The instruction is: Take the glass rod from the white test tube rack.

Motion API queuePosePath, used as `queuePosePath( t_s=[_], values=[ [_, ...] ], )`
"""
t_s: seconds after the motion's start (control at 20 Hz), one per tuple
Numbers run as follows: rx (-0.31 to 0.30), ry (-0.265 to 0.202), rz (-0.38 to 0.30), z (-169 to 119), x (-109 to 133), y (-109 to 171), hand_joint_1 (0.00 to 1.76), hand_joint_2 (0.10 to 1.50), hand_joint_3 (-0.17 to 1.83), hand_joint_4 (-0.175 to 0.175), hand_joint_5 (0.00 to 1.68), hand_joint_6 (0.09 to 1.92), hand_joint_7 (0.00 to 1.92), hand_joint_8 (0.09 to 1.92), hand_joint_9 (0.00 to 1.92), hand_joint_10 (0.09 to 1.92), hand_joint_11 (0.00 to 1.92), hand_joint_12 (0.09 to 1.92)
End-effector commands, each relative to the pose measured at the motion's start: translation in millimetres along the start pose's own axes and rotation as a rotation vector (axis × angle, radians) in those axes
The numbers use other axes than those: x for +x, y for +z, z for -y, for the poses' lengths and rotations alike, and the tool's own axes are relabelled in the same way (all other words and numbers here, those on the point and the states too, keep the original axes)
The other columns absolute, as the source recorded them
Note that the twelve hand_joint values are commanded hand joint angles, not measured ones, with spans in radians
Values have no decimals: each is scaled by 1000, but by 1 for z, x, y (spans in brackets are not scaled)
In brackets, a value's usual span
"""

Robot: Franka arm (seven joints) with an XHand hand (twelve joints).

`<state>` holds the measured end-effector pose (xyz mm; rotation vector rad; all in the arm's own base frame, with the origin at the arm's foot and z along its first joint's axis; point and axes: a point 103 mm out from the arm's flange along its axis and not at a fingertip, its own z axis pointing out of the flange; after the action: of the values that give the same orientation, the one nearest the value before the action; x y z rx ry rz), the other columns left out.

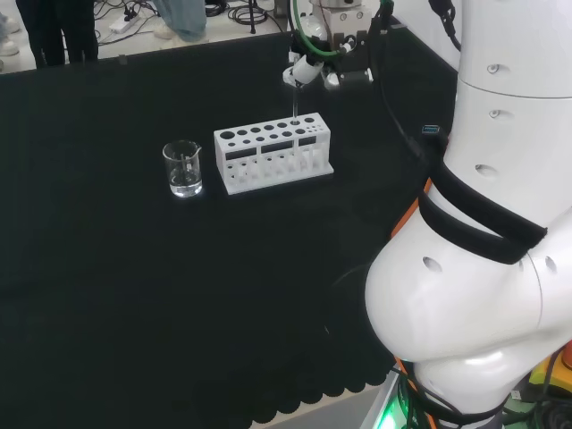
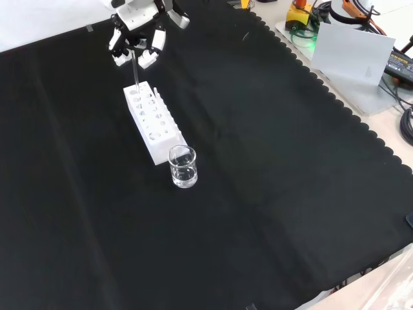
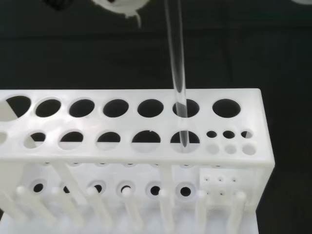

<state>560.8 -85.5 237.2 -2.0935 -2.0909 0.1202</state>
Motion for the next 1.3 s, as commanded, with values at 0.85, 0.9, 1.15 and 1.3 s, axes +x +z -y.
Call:
queuePosePath(
  t_s=[0.85, 0.9, 1.15, 1.3],
  values=[
    [-134, 20, -117, -5, 5, 5, 1107, 811, 504, -175, 890, 945, 1128, 956, 1797, 392, 1914, 498],
    [-166, 20, -127, -5, 5, 4, 1135, 870, 409, -175, 956, 946, 1171, 947, 1797, 392, 1918, 484],
    [-251, 30, -178, -6, 12, -6, 1184, 895, 327, -175, 1102, 848, 1352, 911, 1805, 404, 1904, 384],
    [-288, 39, -177, -5, 19, -15, 1190, 832, 451, -175, 1111, 870, 1402, 930, 1807, 426, 1872, 318]
  ],
)
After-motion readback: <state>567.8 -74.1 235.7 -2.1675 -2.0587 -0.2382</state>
